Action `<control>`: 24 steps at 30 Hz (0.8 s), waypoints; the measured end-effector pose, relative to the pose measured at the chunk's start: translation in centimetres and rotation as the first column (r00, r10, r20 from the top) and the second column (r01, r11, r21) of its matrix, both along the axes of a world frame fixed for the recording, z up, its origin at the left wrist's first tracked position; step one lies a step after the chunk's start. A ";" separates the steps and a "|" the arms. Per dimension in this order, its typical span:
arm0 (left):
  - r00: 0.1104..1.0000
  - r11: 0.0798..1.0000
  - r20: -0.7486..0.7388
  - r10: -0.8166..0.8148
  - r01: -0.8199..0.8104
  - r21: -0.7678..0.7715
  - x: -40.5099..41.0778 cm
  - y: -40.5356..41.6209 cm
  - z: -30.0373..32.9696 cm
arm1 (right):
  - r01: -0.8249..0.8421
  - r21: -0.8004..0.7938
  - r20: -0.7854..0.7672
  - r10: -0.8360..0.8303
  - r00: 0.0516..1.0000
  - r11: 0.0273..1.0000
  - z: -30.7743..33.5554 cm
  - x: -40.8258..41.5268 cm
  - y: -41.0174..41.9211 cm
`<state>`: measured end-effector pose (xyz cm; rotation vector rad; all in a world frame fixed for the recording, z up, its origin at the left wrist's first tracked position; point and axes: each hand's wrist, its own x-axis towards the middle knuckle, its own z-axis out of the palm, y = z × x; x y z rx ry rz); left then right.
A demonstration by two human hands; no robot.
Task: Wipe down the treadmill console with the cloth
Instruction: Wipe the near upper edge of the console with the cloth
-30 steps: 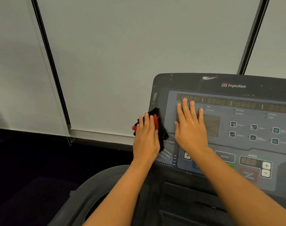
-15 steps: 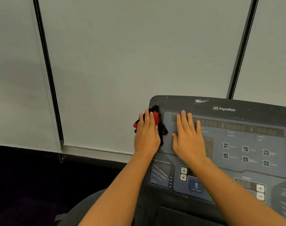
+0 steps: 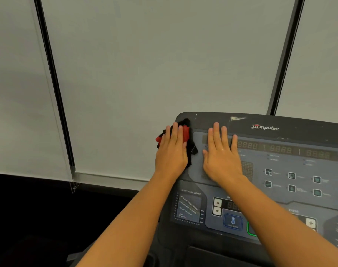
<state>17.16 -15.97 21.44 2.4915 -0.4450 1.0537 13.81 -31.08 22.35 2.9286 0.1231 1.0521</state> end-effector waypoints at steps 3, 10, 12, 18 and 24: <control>1.000 0.998 -0.015 0.019 -0.020 -0.061 1.1 -1.7 2.1 | -0.011 0.002 0.004 0.011 1.000 1.000 0.1 0.0 0.0; 0.994 0.998 0.100 -0.037 0.032 0.056 0.0 -0.3 -0.8 | -0.059 0.002 -0.004 0.059 0.998 0.998 0.6 -0.3 -0.7; 0.998 1.000 0.063 0.009 -0.008 -0.019 1.0 -1.9 1.4 | -0.068 0.006 0.010 0.068 0.998 0.998 0.7 -0.4 -1.2; 0.996 0.995 0.063 -0.066 0.062 0.072 1.1 -5.1 3.2 | -0.036 0.059 0.106 0.030 0.994 0.998 1.0 -0.6 -2.6; 0.997 0.999 0.067 0.024 -0.026 0.026 1.6 -2.8 2.7 | 0.124 0.144 0.110 -0.140 0.984 0.982 1.1 -1.0 -3.5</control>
